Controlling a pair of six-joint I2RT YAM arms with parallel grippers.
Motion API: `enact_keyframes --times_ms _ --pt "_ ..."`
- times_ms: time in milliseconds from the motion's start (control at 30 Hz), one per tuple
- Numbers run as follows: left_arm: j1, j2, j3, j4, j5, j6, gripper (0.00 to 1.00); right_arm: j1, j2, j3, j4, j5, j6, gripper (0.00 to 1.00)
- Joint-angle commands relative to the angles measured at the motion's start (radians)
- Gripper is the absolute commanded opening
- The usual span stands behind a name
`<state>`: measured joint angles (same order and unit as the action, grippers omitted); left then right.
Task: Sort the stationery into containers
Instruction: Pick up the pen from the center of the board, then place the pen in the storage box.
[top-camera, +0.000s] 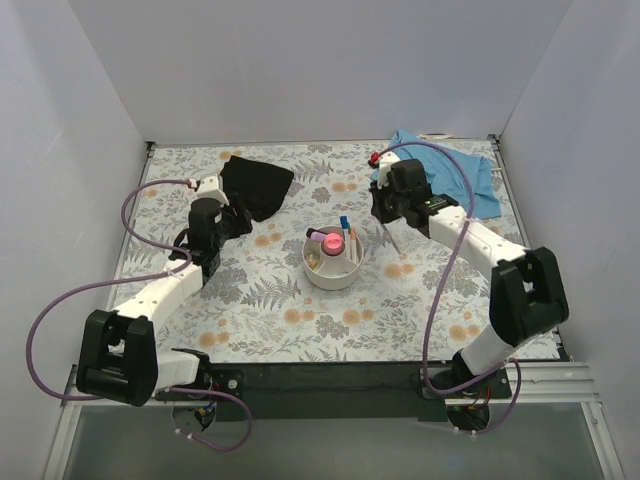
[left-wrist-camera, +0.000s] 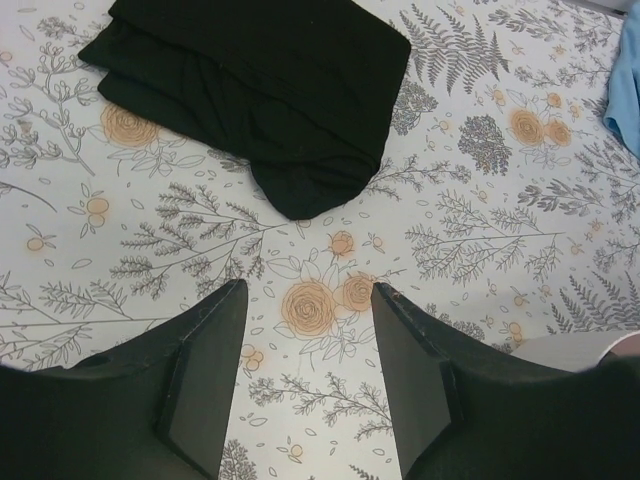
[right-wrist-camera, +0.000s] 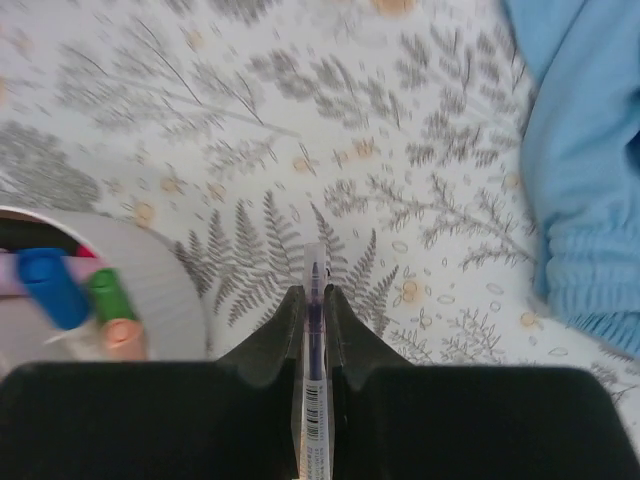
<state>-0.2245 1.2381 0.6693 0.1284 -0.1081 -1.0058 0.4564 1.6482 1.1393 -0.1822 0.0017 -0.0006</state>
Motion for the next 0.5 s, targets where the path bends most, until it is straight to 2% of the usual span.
enact_keyframes --times_ms 0,133,233,300,433,467 --pt "0.004 0.056 0.062 0.040 0.019 0.082 0.52 0.001 -0.198 0.021 0.091 -0.164 -0.041 0.01" --pt "0.004 0.135 0.124 0.033 0.037 0.189 0.52 0.001 -0.344 -0.120 0.289 -0.297 -0.052 0.01" --pt "0.005 0.176 0.185 0.002 0.057 0.217 0.50 0.005 -0.435 -0.222 0.433 -0.353 -0.050 0.01" --pt "0.005 0.208 0.234 -0.024 0.064 0.233 0.49 0.013 -0.480 -0.254 0.489 -0.368 -0.042 0.01" --pt "0.005 0.248 0.314 -0.124 0.067 0.268 0.49 0.054 -0.560 -0.416 0.729 -0.379 -0.033 0.01" --pt "0.005 0.254 0.328 -0.124 0.068 0.292 0.49 0.063 -0.576 -0.450 0.844 -0.381 -0.032 0.01"
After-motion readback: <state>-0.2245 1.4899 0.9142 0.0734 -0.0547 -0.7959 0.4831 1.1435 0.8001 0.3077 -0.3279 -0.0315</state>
